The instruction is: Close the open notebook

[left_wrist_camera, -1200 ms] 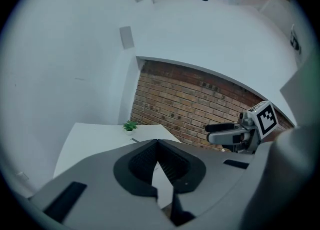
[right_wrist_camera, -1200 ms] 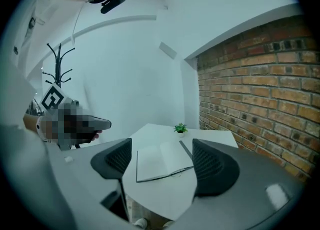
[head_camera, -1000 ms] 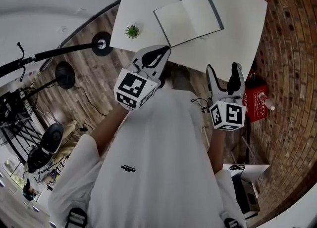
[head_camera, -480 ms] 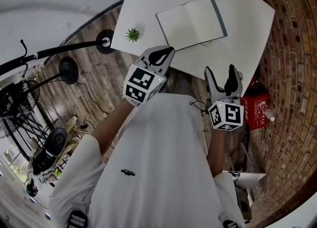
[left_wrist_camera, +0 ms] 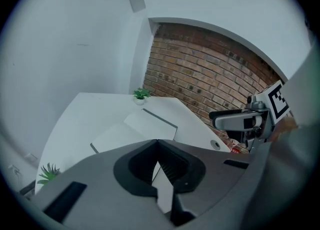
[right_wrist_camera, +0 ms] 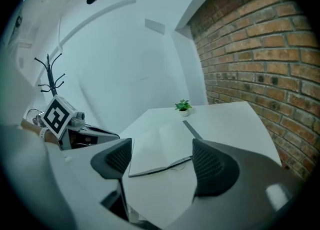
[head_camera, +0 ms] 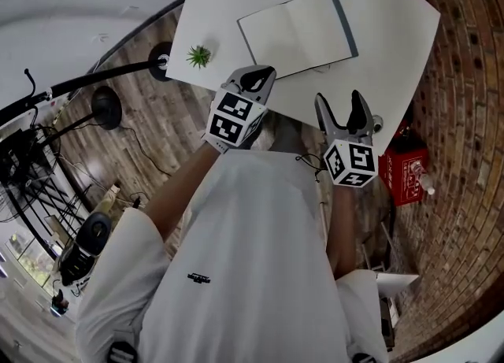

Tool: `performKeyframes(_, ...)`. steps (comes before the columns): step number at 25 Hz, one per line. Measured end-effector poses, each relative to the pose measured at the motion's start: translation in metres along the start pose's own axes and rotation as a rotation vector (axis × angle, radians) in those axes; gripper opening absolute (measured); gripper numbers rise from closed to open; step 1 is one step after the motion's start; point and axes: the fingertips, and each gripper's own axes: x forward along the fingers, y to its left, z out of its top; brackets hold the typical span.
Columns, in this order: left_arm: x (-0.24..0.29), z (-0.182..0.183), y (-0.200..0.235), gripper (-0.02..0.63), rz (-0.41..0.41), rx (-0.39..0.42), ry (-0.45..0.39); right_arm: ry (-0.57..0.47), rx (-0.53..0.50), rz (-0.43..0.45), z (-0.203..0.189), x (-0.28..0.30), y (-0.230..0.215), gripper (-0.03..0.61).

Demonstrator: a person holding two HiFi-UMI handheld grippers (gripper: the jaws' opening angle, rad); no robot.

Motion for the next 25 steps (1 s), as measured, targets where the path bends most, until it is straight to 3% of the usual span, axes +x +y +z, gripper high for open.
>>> performKeyframes(4,0.022,-0.001,0.006,0.009,0.014,-0.064,0.014,0.026,0.048,-0.006,-0.015,0.015,-0.019,0.377)
performKeyframes(10,0.058,-0.008,0.011,0.009,0.023,-0.003,0.067,0.055,0.078,0.005,-0.027,0.035,-0.029,0.377)
performKeyframes(14,0.082,-0.031,0.022,0.009,0.050,0.010,0.149,0.065,0.100,0.013,-0.032,0.047,-0.034,0.376)
performKeyframes(25,0.112,-0.069,0.040,0.009,0.087,-0.031,0.257,0.074,0.224,0.049,-0.051,0.074,-0.049,0.376)
